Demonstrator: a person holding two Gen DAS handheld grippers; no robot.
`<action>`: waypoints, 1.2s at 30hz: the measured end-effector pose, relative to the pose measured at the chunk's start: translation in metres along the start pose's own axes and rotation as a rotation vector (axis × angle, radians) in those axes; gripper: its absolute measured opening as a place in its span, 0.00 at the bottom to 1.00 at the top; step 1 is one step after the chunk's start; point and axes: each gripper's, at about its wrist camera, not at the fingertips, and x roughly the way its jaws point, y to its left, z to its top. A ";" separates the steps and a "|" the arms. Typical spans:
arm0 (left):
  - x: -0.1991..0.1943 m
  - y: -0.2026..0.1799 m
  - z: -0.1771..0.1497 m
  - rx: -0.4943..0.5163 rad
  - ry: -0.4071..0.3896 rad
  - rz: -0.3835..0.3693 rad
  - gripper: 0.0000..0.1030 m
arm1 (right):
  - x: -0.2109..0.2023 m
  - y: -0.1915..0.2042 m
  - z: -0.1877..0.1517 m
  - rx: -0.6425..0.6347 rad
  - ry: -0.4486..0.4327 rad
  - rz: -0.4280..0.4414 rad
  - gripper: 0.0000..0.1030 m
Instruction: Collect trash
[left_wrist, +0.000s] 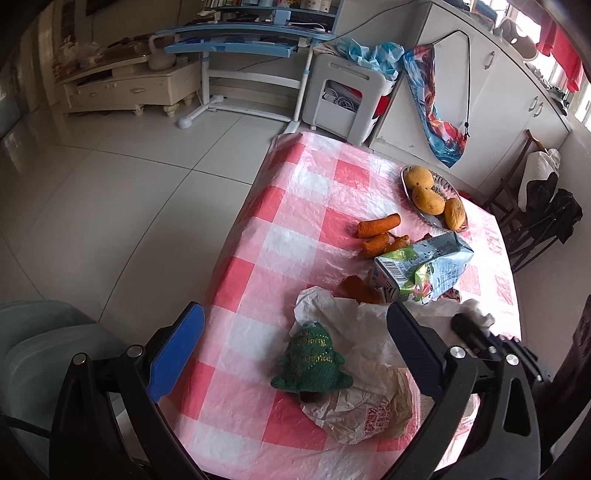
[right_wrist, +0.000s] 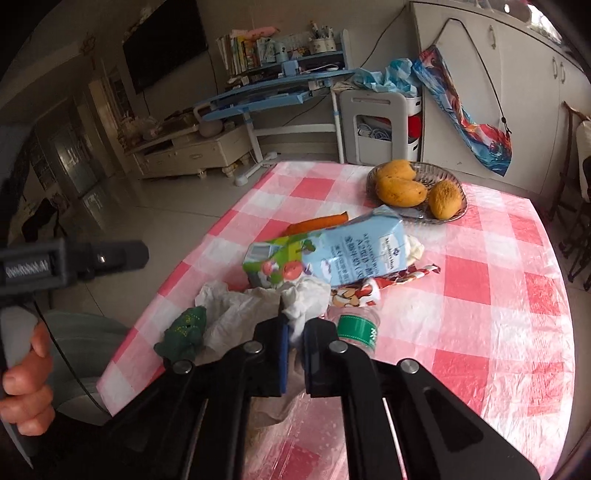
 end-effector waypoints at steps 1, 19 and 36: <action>0.001 -0.001 -0.003 0.010 0.003 0.006 0.93 | -0.008 -0.007 0.001 0.028 -0.022 0.009 0.06; 0.060 -0.023 -0.041 0.179 0.165 0.132 0.59 | -0.089 -0.065 0.001 0.184 -0.121 0.060 0.07; 0.058 -0.013 -0.044 0.133 0.168 0.139 0.52 | -0.095 -0.062 -0.009 0.155 -0.111 0.090 0.07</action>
